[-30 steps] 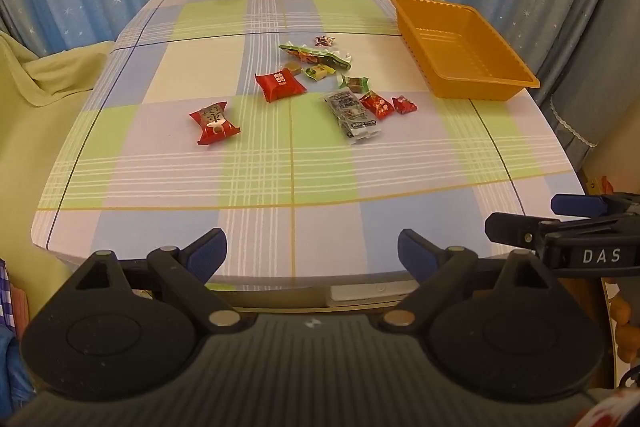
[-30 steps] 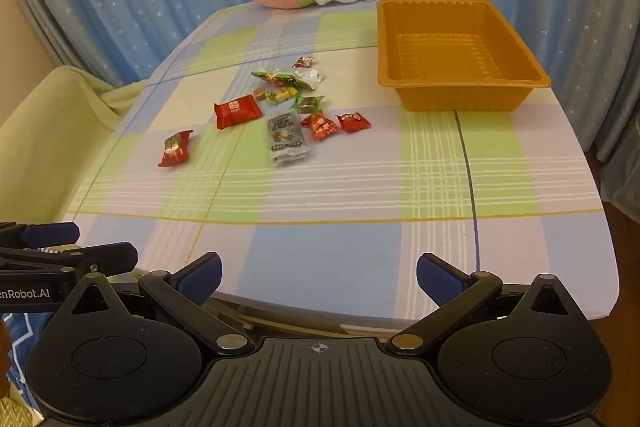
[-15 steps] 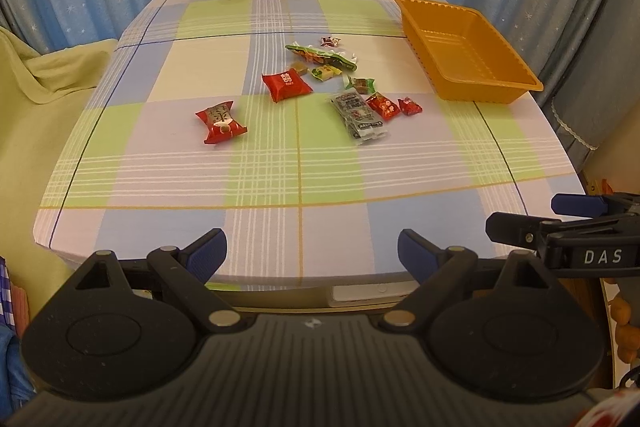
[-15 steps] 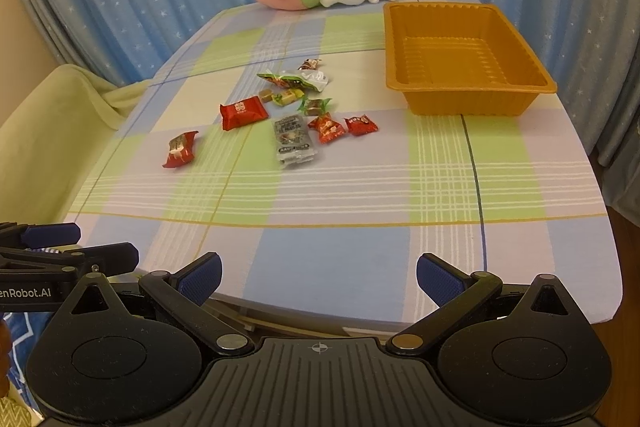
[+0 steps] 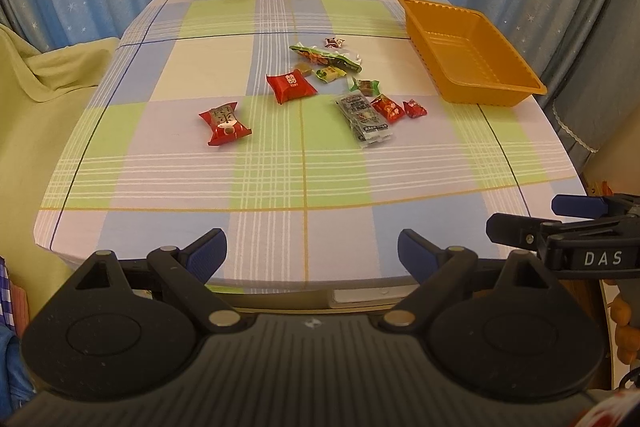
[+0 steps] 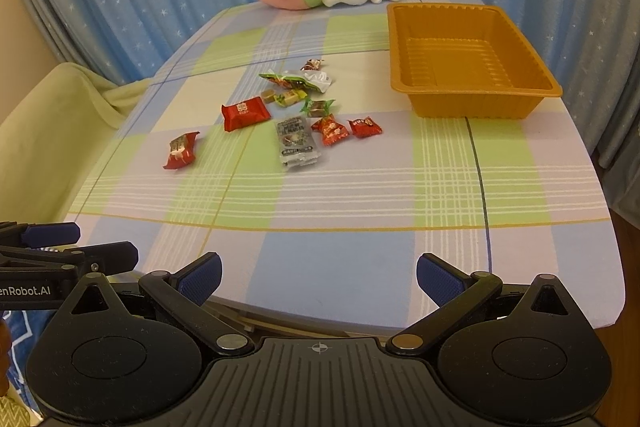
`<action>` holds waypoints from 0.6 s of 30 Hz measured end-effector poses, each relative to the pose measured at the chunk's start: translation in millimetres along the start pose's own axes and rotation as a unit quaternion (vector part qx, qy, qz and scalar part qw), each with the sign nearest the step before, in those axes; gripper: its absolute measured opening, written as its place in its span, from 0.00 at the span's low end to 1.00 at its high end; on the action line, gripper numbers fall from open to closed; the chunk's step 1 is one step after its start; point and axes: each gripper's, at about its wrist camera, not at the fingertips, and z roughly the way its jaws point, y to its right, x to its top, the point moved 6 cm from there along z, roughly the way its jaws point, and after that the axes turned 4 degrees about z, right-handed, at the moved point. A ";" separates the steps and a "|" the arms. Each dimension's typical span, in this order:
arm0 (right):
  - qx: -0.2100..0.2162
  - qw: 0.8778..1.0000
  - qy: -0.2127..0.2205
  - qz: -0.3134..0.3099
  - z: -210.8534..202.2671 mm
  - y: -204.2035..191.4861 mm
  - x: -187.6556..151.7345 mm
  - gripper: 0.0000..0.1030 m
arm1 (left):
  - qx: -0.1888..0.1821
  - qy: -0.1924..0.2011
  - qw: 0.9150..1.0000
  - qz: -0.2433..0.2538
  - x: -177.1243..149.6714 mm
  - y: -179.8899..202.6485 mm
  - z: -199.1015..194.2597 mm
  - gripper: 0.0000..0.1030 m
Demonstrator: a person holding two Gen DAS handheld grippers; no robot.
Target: Organize snacks
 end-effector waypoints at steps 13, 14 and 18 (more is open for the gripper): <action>0.000 1.000 0.000 -0.001 1.6 -1.4 1.0 1.00 | 0.000 0.000 1.000 -0.001 0.2 0.1 0.7 0.89; 0.000 1.000 0.000 -0.001 1.8 -1.4 1.1 1.00 | 0.000 0.000 1.000 -0.001 0.3 0.0 0.8 0.89; 0.000 1.000 0.000 -0.001 2.5 -1.6 1.4 1.00 | 0.000 0.000 1.000 -0.001 0.3 -0.1 1.0 0.89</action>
